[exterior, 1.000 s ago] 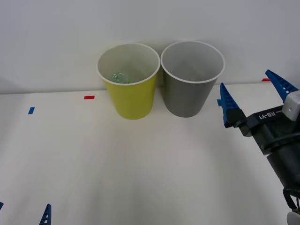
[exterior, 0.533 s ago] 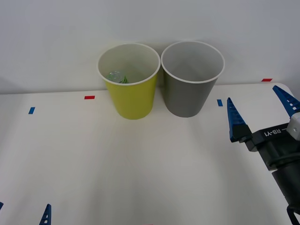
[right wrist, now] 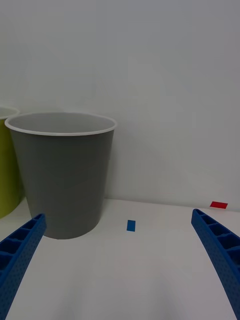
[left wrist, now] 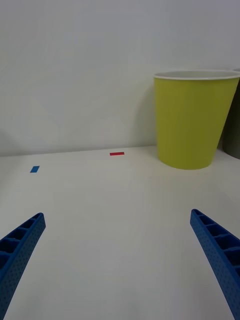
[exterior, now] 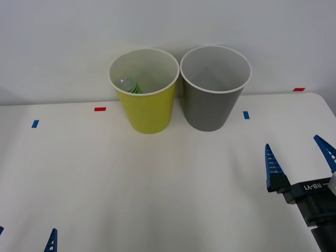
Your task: Put cans in the gray bin and PET bottles in the light green bin.
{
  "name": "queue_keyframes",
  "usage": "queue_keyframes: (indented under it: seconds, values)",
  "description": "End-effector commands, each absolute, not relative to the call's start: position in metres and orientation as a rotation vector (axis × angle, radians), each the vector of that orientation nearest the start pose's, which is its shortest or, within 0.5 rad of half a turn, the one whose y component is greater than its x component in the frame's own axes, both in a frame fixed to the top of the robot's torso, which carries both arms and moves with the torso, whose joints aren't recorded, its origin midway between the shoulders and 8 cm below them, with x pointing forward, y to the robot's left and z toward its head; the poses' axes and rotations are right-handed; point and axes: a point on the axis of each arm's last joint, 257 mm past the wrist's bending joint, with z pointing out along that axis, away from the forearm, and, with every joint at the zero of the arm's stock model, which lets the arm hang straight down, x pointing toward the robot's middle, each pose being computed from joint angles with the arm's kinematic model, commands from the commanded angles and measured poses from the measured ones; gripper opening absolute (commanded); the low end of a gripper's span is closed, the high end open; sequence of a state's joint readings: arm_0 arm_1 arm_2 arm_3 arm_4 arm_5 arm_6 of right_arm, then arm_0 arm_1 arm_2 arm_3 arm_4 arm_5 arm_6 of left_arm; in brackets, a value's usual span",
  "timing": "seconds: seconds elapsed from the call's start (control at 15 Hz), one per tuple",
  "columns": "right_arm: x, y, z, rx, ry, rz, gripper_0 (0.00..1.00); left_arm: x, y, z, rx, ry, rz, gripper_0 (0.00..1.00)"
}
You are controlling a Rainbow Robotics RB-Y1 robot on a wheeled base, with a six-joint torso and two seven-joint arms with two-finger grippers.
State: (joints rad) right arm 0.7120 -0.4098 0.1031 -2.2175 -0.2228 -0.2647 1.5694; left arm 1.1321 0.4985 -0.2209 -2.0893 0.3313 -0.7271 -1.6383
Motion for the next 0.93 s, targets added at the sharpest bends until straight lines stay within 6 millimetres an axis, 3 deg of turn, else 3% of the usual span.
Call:
queue_keyframes:
  seconds: [0.07,0.6,0.93]
  values:
    - [0.324,-0.276,-0.159,-0.098,1.43,0.034,1.0,0.203,0.293,-0.214,0.024,1.521,-0.005,1.0]
    - [0.28,-0.275,-0.184,-0.032,1.494,0.077,1.0,0.203,0.293,-0.214,0.024,1.521,-0.005,1.0]
    - [0.263,-0.275,-0.194,-0.022,1.53,0.086,1.0,0.203,0.293,-0.214,0.024,1.521,-0.005,1.0]
